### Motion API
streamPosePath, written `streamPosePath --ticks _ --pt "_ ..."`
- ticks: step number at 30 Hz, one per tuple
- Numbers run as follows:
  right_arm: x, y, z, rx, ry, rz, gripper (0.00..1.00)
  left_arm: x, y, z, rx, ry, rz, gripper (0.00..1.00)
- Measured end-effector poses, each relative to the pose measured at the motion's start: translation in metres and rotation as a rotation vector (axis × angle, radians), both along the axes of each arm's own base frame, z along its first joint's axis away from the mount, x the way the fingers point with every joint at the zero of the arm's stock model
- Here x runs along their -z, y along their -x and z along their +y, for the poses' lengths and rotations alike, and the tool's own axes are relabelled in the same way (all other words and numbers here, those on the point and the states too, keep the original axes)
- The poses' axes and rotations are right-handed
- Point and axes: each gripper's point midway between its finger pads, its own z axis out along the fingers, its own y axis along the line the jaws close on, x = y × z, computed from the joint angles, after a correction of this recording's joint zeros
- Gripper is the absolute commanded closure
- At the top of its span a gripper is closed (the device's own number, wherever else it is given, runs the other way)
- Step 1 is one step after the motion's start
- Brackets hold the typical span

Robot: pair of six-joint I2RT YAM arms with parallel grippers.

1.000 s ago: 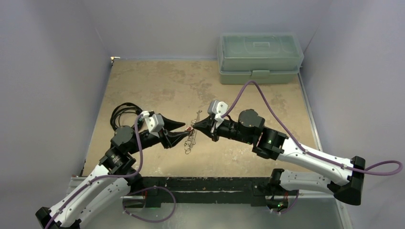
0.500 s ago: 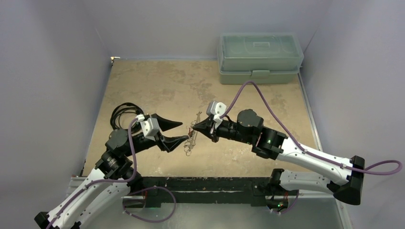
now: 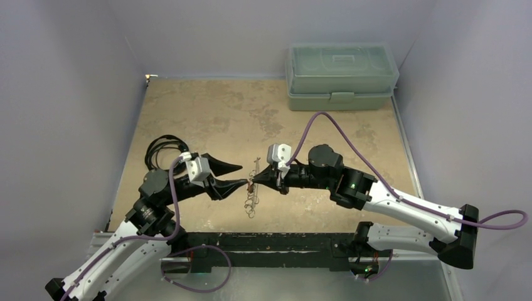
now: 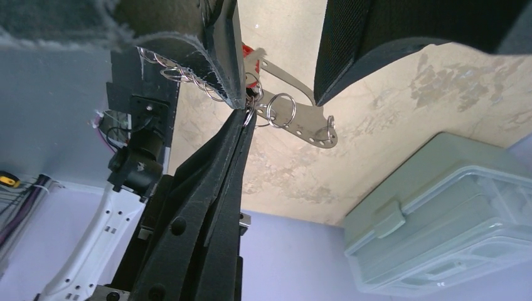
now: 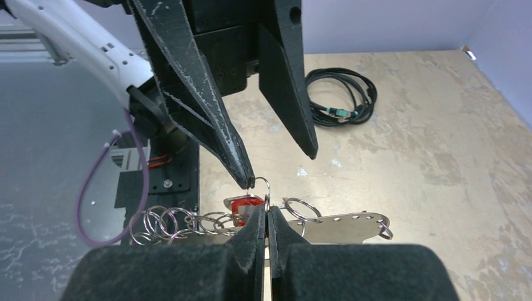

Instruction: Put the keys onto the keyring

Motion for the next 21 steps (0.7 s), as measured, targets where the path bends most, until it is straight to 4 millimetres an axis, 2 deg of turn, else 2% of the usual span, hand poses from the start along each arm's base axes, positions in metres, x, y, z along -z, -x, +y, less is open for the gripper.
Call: streamPosePath --ticks 9,16,19,21 --pt "0.001 0.008 0.001 -0.052 0.006 -0.014 1.0 0.001 0.018 -0.011 0.131 -0.006 0.007 0.66" --pt "0.0 0.009 0.001 -0.061 0.005 -0.021 1.0 -0.005 0.027 -0.013 0.188 0.01 -0.009 0.8" --pt "-0.001 0.009 0.0 -0.063 0.002 -0.025 1.0 -0.005 0.028 -0.014 0.199 0.013 -0.008 0.8" --pt "-0.004 0.01 -0.001 -0.064 -0.004 -0.031 1.0 -0.005 0.028 -0.015 0.204 0.012 -0.005 0.73"
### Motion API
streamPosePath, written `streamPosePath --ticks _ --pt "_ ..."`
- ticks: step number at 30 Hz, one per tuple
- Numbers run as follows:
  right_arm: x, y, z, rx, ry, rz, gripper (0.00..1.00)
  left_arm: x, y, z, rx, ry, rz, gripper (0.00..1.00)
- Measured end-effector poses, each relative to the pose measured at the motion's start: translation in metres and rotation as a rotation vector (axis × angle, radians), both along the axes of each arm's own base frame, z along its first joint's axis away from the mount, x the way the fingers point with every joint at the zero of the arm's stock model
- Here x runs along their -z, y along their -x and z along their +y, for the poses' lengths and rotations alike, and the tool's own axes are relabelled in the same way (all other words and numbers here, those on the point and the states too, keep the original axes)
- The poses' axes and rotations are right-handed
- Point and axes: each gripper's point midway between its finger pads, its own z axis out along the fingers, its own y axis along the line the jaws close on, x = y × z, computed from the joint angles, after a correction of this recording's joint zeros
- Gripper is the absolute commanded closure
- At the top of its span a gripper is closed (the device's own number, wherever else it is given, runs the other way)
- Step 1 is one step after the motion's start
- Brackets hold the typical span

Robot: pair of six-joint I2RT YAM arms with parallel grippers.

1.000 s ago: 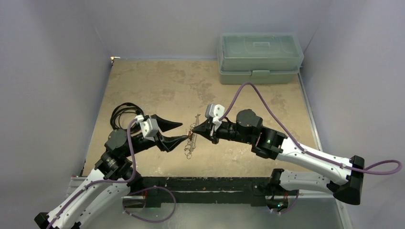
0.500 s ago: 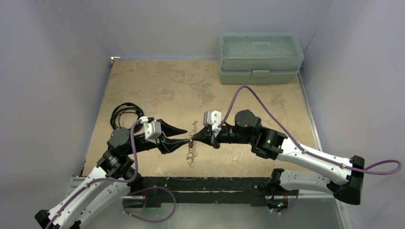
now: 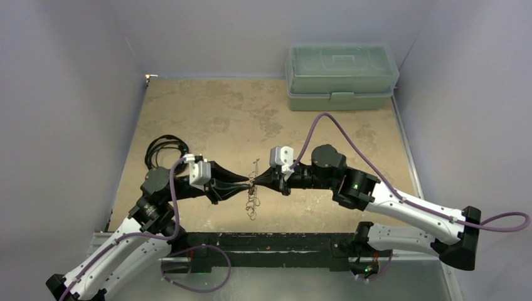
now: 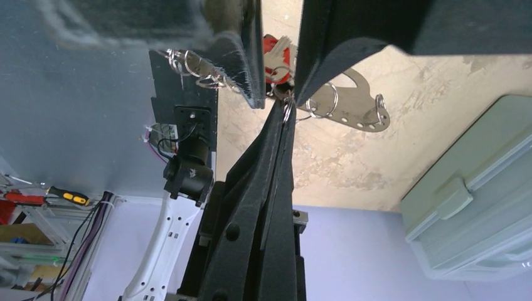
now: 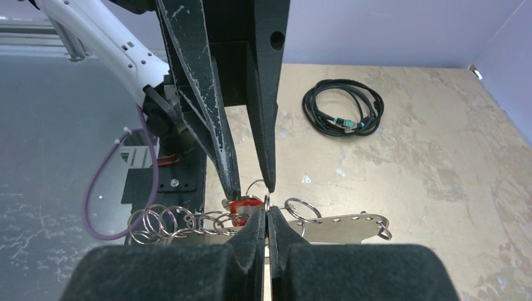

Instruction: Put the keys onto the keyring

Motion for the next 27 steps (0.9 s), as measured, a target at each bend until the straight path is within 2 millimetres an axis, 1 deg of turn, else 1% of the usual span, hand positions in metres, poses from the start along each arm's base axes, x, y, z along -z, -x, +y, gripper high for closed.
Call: streamPosePath --ticks 1,2,5,12,13,16,17,24,27 --pt "-0.0016 0.001 -0.0007 -0.003 -0.004 -0.002 1.0 0.0004 -0.0002 -0.0002 0.0 -0.001 0.001 0.69" --pt "-0.0032 0.0017 -0.0014 -0.005 -0.008 -0.004 1.0 0.0011 -0.0004 -0.0006 0.002 -0.003 0.004 0.66" --pt "-0.0077 0.0032 -0.0036 -0.007 -0.02 -0.011 1.0 0.0022 -0.0009 -0.0013 0.003 -0.006 0.011 0.65" --pt "-0.0103 0.0048 -0.0046 -0.013 -0.028 -0.014 1.0 0.0028 -0.0005 -0.0033 0.015 -0.005 0.024 0.7" --pt "-0.0103 0.0049 -0.0046 -0.013 -0.028 -0.014 1.0 0.0029 -0.0004 -0.0036 0.017 -0.005 0.025 0.72" --pt "-0.0104 0.005 -0.0046 -0.014 -0.028 -0.014 1.0 0.0032 0.0012 -0.0042 0.028 -0.003 0.027 0.83" --pt "-0.0104 0.005 -0.0046 -0.014 -0.028 -0.014 1.0 0.0036 0.0015 -0.0044 0.031 -0.003 0.026 0.84" --pt "-0.0103 0.0063 -0.0043 -0.022 -0.028 -0.013 1.0 0.0043 0.0013 -0.0055 0.036 0.002 0.035 0.86" --pt "-0.01 0.0075 -0.0038 -0.03 -0.028 -0.012 1.0 0.003 0.0022 -0.0057 0.041 0.007 0.037 0.81"
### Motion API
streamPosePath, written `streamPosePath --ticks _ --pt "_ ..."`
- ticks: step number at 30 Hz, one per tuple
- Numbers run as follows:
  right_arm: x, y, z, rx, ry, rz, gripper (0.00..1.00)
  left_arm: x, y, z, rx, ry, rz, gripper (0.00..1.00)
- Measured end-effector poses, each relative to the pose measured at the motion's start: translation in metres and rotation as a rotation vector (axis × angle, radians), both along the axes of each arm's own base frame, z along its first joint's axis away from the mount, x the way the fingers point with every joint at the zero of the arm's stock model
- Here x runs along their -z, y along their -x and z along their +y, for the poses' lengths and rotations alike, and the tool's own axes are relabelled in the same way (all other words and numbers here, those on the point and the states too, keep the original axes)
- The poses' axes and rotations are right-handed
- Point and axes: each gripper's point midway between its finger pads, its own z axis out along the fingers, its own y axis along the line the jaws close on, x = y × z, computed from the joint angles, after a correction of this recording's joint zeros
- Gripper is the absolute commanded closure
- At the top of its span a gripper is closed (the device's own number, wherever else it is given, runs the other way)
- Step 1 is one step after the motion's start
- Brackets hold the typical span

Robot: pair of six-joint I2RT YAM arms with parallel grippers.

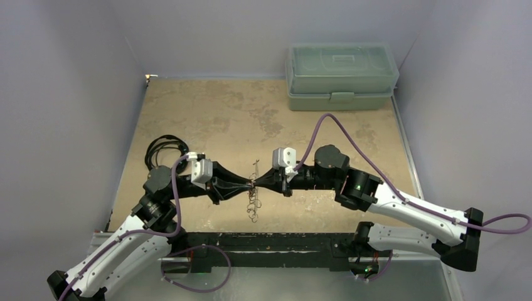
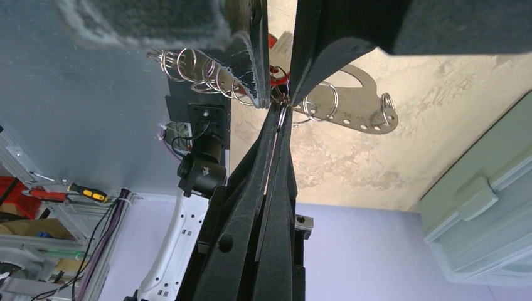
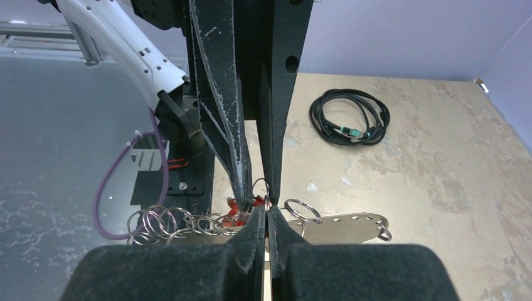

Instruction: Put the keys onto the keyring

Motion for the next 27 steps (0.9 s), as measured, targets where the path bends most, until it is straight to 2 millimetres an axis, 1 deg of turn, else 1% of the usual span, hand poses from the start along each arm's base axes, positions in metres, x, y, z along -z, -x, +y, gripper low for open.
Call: streamPosePath --ticks 3,12,15,17,19,21,24,27 --pt "0.0014 0.0013 0.0011 -0.01 0.003 0.002 1.0 -0.0011 0.0012 -0.0001 0.006 0.004 -0.001 0.79" --pt "0.0024 0.0012 0.0017 -0.012 0.006 0.002 1.0 0.0005 0.0024 -0.001 0.017 0.007 -0.006 0.81" --pt "0.0024 0.0011 0.0017 -0.012 0.006 0.002 1.0 0.0022 0.002 -0.0013 0.018 0.004 -0.001 0.78" --pt "0.0024 0.0012 0.0017 -0.012 0.006 0.002 1.0 0.003 0.0017 -0.0016 0.018 0.002 0.003 0.78" --pt "0.0023 0.0014 0.0017 -0.013 0.006 0.002 1.0 0.0036 0.0017 -0.0019 0.019 0.002 0.011 0.81" --pt "0.0022 0.0016 0.0017 -0.014 0.005 0.002 1.0 0.0042 0.0017 -0.0022 0.02 0.001 0.02 0.87" --pt "0.0022 0.0027 0.0019 -0.021 0.005 0.003 1.0 0.0049 0.0017 -0.0024 0.021 0.0 0.026 0.99" --pt "0.0017 0.0044 0.0021 -0.031 0.003 0.001 1.0 0.0048 0.0022 -0.0023 0.023 0.0 0.027 1.0"
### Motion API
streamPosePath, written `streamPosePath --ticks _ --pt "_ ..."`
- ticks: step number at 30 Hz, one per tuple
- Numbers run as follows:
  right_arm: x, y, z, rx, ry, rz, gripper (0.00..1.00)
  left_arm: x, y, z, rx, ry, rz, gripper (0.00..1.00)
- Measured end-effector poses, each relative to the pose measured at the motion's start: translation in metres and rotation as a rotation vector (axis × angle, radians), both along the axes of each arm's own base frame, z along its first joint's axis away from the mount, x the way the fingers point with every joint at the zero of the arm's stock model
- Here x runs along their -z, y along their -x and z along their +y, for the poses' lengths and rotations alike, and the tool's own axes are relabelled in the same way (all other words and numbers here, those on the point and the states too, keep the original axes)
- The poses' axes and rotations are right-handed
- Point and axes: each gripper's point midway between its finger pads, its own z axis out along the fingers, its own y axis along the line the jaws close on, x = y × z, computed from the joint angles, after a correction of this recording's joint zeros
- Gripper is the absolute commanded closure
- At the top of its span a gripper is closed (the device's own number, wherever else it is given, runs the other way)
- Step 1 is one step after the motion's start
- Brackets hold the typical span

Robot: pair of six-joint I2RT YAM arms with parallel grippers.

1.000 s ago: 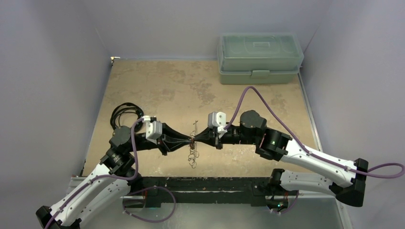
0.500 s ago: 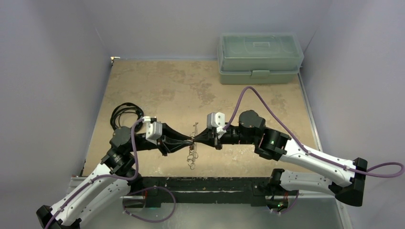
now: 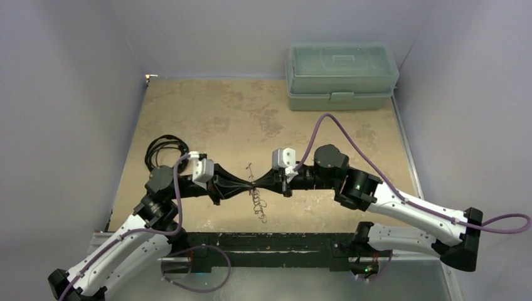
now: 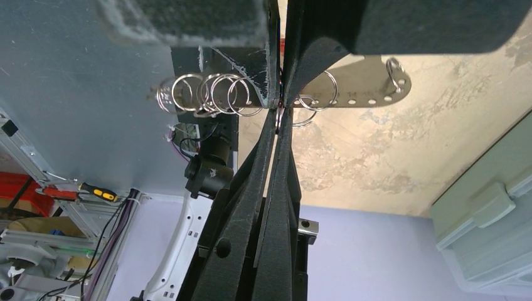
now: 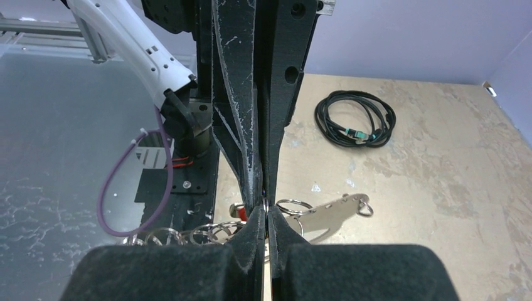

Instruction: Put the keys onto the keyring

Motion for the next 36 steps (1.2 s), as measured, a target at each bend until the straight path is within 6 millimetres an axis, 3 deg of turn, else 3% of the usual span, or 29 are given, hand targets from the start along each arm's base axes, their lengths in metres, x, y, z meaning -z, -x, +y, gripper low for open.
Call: streamPosePath --ticks 5,10,17,25,36 --pt "-0.002 0.001 0.001 -0.006 -0.008 -0.005 1.0 -0.003 0.002 0.001 0.002 0.007 -0.01 1.0" --pt "-0.005 0.001 0.002 -0.007 -0.019 -0.013 0.74 -0.006 0.004 0.004 -0.005 0.013 -0.044 1.0" --pt "-0.005 -0.005 -0.004 0.027 0.008 -0.034 0.61 0.007 -0.001 0.005 -0.029 -0.03 -0.03 1.0" --pt "-0.021 -0.009 -0.006 0.034 0.055 -0.076 0.61 0.011 -0.004 0.005 -0.039 -0.043 -0.029 1.0" --pt "0.004 -0.009 0.003 -0.024 0.193 -0.054 0.68 0.014 -0.006 0.004 -0.042 -0.052 -0.017 1.0"
